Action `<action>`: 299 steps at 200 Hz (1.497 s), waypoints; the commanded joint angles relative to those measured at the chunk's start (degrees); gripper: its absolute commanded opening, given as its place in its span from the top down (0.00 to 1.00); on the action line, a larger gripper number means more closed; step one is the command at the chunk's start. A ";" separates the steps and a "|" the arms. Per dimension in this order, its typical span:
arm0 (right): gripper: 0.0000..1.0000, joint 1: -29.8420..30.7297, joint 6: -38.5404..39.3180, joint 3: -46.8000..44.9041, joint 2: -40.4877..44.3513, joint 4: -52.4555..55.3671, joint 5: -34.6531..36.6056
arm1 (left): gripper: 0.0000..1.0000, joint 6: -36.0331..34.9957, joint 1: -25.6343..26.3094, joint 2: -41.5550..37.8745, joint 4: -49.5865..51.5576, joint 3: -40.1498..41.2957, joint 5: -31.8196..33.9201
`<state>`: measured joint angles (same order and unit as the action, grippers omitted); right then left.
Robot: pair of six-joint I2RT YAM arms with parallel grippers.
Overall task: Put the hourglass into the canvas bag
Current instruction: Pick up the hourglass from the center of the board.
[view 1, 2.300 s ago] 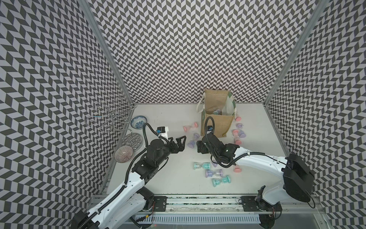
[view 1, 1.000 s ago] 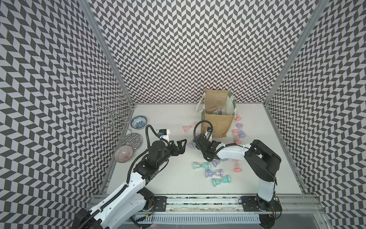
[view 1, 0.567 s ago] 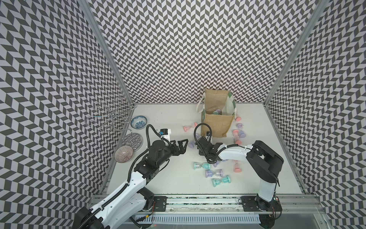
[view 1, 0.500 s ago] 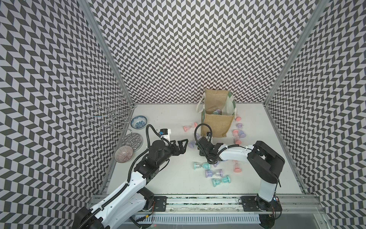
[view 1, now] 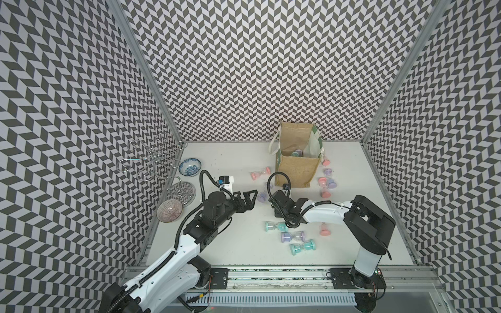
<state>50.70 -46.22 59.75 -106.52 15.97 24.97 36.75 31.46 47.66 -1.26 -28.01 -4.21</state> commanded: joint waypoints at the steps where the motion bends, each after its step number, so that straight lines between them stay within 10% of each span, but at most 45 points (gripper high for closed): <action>1: 0.37 0.09 -0.23 -1.53 2.52 -0.06 -4.13 | 0.01 0.78 -0.18 -0.55 -1.67 -0.65 -0.26; 159: 0.56 1.53 0.45 -1.36 -0.12 -1.07 -1.10 | 0.01 1.33 -0.22 -0.51 -2.18 -0.58 -1.13; 299: 0.72 1.77 9.53 -3.65 17.93 -1.74 -7.97 | 0.01 -0.14 -0.17 -1.07 -0.11 -4.20 0.37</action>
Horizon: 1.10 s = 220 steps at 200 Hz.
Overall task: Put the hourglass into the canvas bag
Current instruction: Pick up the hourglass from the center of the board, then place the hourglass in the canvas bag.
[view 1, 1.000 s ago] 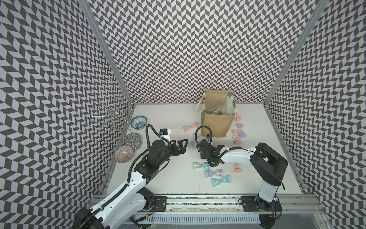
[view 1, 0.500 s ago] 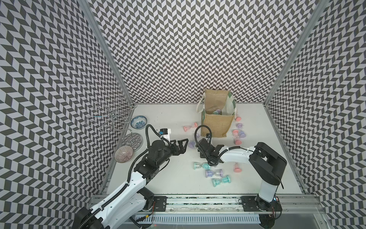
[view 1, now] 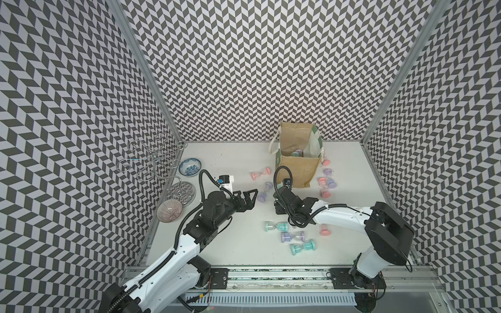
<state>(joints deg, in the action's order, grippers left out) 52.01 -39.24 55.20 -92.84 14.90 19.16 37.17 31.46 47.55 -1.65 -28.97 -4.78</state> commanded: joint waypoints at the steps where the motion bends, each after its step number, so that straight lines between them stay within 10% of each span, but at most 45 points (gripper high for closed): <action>1: 0.72 0.46 2.66 0.97 4.42 -0.62 -2.22 | 0.01 -0.58 -0.22 -0.96 0.31 -3.31 0.97; 101: 0.72 -0.26 12.68 8.42 19.41 -2.93 -5.27 | 0.01 -2.97 -0.22 -1.52 1.72 -9.97 3.11; 220: 0.71 -19.50 17.86 30.68 2.59 2.04 -10.02 | 0.01 -3.94 -0.08 7.73 -4.95 -16.53 -1.62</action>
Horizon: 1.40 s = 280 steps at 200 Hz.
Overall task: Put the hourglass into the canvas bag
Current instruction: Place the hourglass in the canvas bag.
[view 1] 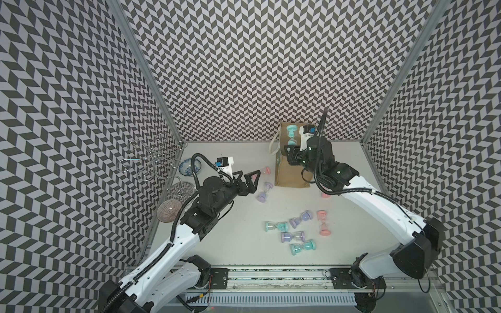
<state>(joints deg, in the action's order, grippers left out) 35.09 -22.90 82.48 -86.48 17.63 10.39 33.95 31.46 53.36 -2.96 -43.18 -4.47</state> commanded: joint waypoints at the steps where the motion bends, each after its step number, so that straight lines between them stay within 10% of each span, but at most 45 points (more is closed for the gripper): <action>1: 0.71 -2.71 1.57 3.57 -3.95 -0.64 -1.30 | 0.01 -0.73 -0.09 2.09 -3.77 -2.34 -2.07; 134: 0.68 -12.50 5.05 27.39 -31.45 9.94 -3.62 | 0.01 -1.95 0.08 13.12 -7.85 -4.59 -5.48; 280: 0.55 -12.50 4.17 23.72 -38.91 12.35 -3.05 | 0.01 -1.96 0.00 14.37 -8.73 -3.01 -3.56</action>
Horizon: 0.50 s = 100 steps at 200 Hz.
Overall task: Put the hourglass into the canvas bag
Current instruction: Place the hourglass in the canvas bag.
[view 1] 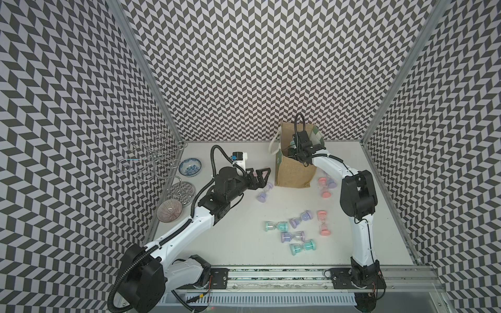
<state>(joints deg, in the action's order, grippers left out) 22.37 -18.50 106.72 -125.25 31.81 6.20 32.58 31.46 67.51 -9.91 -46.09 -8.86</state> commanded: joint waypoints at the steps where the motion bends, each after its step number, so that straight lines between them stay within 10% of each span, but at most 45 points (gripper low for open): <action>1: 0.54 0.22 -0.26 -0.53 -0.11 -1.84 1.12 | 0.01 -0.54 0.00 0.20 -1.73 -0.12 0.85; 100: 0.35 0.31 -0.57 -1.00 8.86 -3.59 -2.75 | 0.01 -1.10 -0.28 -1.01 -0.99 -0.50 0.90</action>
<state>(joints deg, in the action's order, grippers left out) 22.37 -18.94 106.37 -122.98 31.64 5.82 32.38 31.46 67.51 -10.26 -46.09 -8.64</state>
